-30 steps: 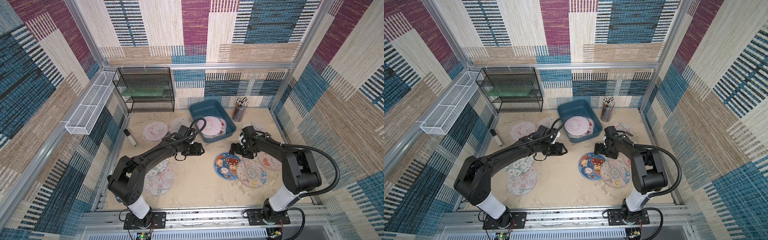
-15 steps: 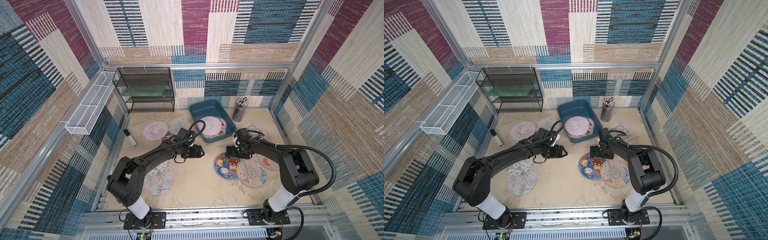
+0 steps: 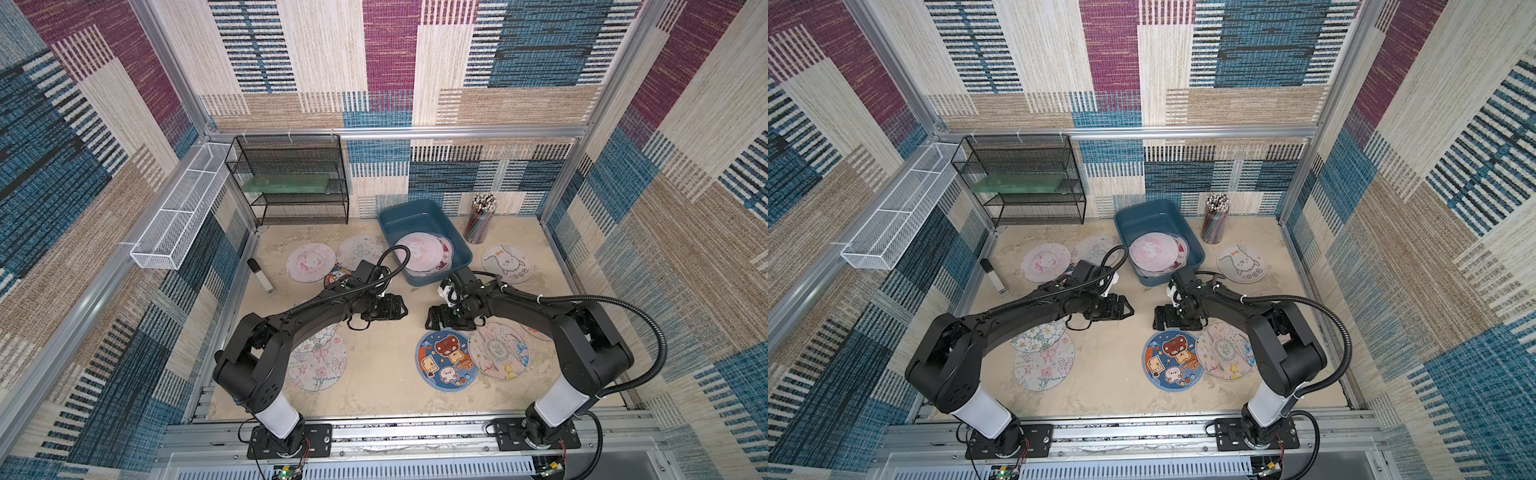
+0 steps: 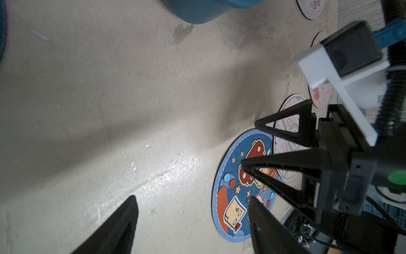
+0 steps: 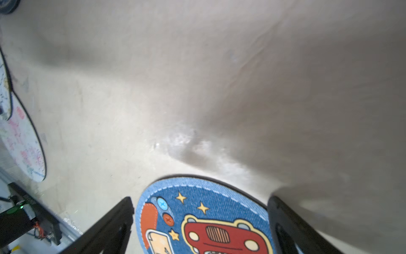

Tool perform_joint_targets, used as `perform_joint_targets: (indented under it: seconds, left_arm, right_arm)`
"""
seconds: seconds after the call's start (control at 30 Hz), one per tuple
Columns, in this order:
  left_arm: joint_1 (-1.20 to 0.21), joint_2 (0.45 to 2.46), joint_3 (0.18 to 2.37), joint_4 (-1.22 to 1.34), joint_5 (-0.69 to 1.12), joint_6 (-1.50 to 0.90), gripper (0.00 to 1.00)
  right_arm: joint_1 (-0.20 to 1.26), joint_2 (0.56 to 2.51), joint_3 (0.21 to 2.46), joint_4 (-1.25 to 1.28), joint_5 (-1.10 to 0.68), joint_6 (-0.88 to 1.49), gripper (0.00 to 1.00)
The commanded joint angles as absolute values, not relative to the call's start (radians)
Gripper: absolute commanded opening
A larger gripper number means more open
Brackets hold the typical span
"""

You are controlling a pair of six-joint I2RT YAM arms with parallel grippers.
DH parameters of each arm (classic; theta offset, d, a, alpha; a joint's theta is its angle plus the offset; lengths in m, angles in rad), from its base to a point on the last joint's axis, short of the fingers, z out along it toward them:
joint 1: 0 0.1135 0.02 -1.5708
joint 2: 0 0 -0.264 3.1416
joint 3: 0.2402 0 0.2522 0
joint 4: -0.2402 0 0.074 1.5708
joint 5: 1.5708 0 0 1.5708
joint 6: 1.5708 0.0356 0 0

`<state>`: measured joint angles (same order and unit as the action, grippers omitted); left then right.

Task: Put the coasters into the storage box
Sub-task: Move the coaster to the center of the board.

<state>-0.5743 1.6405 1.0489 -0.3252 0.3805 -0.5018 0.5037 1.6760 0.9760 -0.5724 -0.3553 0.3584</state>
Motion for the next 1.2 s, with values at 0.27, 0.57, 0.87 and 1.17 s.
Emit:
perform_joint_targets:
  seconds: [0.27, 0.57, 0.87, 1.17]
  left_arm:
    - [-0.585, 1.654, 1.048, -0.31, 0.427, -0.495, 0.77]
    - [-0.683, 1.722, 1.09, -0.357, 0.494, -0.438, 0.76]
    - [-0.767, 1.749, 1.09, -0.394, 0.491, -0.421, 0.75]
    - [-0.769, 1.732, 1.094, -0.423, 0.462, -0.411, 0.75]
  right_arm:
    - [0.526, 1.497, 0.955, -0.655, -0.357, 0.508, 0.95]
    - [0.545, 1.137, 0.676, -0.714, -0.368, 0.739, 0.95]
    - [0.55, 0.852, 0.468, -0.77, -0.387, 0.902, 0.96]
    - [0.564, 0.894, 0.407, -0.713, -0.384, 0.902, 0.95]
